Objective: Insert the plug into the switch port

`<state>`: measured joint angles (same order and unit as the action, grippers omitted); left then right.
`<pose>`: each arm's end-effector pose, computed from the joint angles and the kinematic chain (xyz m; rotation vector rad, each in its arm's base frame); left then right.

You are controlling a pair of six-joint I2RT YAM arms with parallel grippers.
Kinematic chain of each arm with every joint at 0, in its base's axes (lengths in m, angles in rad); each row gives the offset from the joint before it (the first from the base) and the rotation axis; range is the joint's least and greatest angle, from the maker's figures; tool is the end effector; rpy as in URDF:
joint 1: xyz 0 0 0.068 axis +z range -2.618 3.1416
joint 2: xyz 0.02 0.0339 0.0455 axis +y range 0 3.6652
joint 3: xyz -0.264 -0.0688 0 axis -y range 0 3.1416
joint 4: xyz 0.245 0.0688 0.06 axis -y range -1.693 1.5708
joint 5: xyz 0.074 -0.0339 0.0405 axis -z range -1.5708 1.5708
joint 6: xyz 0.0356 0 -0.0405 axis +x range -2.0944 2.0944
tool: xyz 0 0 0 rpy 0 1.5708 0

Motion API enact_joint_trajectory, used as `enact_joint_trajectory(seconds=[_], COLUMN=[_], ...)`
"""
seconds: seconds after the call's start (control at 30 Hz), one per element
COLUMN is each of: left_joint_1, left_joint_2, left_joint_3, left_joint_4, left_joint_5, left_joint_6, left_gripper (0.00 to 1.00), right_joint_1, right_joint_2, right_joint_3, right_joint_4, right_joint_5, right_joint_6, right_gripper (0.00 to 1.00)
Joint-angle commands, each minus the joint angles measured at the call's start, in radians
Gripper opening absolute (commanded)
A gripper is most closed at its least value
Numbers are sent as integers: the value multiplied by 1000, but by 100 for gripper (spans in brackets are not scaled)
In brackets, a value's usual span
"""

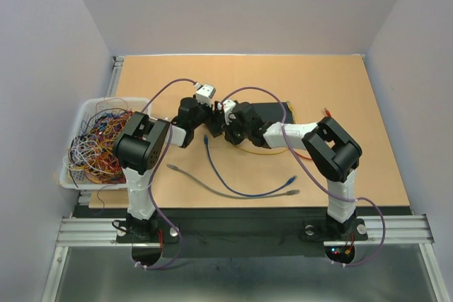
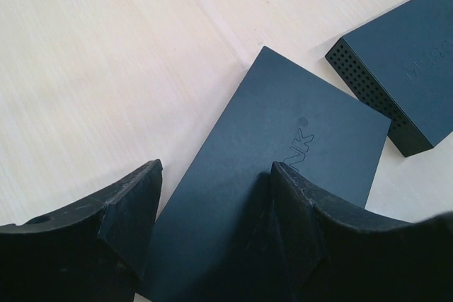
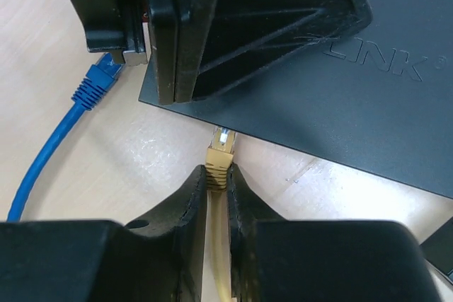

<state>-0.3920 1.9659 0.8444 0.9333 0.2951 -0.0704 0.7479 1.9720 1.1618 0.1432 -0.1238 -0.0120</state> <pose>0.3548 -0.1579 0.1423 0.4998 1.7176 -0.5935 0.3059 0.2898 0.1528 -0.9116 2.0972 0.5313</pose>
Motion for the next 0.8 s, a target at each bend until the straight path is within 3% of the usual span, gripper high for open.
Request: enact_joint_trajectory(seconds=[0.0, 0.13, 0.43, 0.47, 0.53, 0.6, 0.77], left_joint_1=[-107, -110, -114, -114, -111, -107, -91], left_joint_2=[19, 14, -5, -13, -36, -56, -65], left_joint_3=[-10, -2, -11, -11, -1, 12, 97], left_joint_4=[-136, -174, -198, -209, -252, -283, -390], left_joint_5=[265, 251, 211, 197, 151, 95, 42], left_joint_6=[-83, -89, -123, -127, -131, -141, -128], left_gripper=[72, 71, 71, 72, 73, 74, 77], right_joint_1=[22, 11, 8, 10, 8, 10, 8], right_joint_2=[31, 30, 34, 33, 16, 1, -99], right_joint_3=[90, 111, 150, 144, 122, 105, 3], right_joint_4=[320, 315, 282, 282, 282, 276, 271], right_joint_5=[7, 114, 130, 130, 128, 128, 141], right_joint_6=[-22, 4, 46, 49, 52, 53, 66], right_gripper=[1, 0, 4, 7, 21, 41, 57])
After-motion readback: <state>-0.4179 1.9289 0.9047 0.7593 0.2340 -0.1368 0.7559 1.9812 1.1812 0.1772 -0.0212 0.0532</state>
